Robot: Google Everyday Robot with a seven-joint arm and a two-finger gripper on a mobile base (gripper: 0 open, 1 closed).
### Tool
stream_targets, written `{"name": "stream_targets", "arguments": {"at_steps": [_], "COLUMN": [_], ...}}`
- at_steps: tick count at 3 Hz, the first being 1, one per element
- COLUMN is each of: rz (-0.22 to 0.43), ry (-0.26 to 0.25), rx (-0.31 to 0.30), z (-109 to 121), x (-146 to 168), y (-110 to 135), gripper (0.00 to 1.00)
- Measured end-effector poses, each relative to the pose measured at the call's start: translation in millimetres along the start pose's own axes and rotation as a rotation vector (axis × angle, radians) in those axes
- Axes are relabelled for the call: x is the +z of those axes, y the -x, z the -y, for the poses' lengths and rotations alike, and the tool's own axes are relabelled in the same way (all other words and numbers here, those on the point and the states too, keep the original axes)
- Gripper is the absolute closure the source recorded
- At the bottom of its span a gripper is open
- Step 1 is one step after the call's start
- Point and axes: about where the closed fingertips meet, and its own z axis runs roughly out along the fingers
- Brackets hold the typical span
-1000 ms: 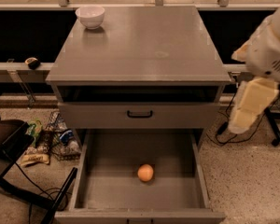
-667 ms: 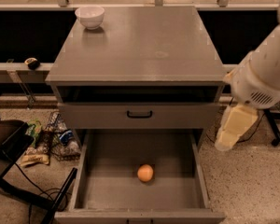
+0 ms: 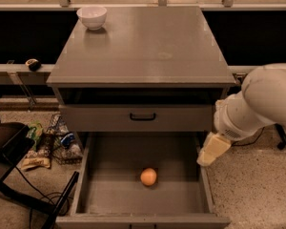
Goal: Pick orange from middle drawer and place on counter
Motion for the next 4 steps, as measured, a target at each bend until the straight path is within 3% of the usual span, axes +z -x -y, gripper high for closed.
{"name": "stream_targets", "arguments": {"at_steps": [1, 2, 3, 4], "rz": [0.036, 0.047, 0.059, 0.076], "ry": [-0.06, -0.074, -0.067, -0.011], "rx": [0.017, 0.019, 0.024, 0.092], "z": [9, 12, 2, -35], "x": [20, 20, 23, 53], "y": [9, 12, 13, 4], "gripper": [0.0, 0.0, 0.0, 0.0]}}
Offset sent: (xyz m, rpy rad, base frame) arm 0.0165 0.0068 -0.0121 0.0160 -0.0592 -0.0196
